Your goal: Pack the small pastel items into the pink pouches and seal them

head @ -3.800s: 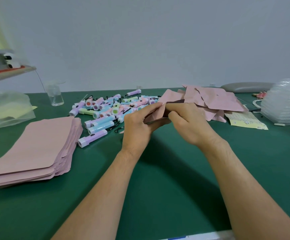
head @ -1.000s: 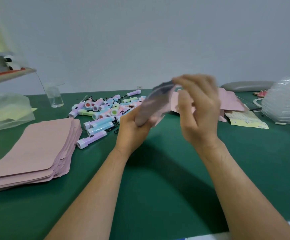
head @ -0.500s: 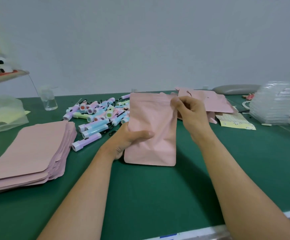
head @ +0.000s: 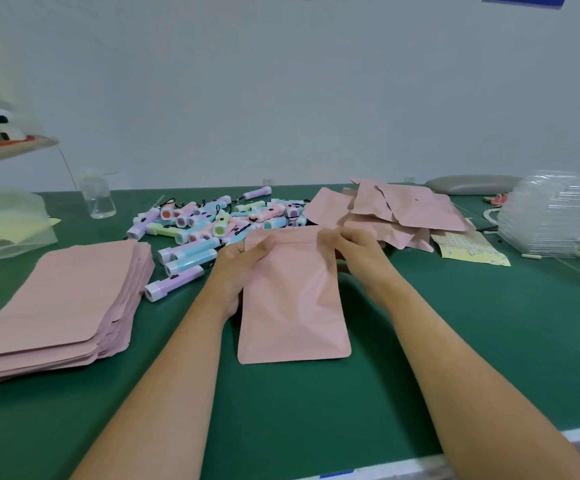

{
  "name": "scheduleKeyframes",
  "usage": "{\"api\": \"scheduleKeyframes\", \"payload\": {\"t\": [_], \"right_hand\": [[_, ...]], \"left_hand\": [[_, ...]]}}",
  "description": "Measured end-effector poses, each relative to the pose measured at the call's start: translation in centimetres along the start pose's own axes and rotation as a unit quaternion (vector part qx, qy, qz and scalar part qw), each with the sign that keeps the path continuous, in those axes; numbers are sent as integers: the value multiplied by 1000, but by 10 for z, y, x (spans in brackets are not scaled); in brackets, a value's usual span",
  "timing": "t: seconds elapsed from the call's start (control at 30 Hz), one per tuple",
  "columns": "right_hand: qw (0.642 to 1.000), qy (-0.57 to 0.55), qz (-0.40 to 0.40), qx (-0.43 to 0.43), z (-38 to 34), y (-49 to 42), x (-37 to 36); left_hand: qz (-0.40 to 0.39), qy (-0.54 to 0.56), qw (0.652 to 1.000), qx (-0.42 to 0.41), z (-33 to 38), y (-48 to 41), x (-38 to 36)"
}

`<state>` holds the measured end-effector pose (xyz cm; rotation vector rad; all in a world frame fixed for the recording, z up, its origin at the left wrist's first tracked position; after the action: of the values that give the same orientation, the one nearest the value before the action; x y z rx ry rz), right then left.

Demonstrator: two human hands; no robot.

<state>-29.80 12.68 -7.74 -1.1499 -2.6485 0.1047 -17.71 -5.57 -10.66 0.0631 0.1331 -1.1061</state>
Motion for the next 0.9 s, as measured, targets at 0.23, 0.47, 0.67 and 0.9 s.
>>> {"api": "scheduleKeyframes", "payload": {"t": [0.23, 0.47, 0.67, 0.9], "right_hand": [[998, -26, -58, 18, 12, 0, -8], [998, -27, -42, 42, 12, -2, -8], [995, -15, -92, 38, 11, 3, -13], [997, -5, -64, 49, 10, 5, -5]], "left_hand": [[-12, -66, 997, -45, 1, 1, -6], [-45, -62, 996, -36, 6, 6, -9], [-50, -91, 992, -71, 6, 5, -13], [-76, -102, 989, -71, 4, 0, -20]]}}
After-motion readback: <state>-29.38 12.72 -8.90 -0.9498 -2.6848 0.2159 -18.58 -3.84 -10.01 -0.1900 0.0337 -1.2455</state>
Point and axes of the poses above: each hand's wrist, its own y-axis away from the middle knuckle, its own x-axis out of the back of the hand, z = x × y, the point moved 4 cm from there along -y, towards the middle knuckle, and after that the axes turned 6 degrees about -z, right-handed, at the moved point
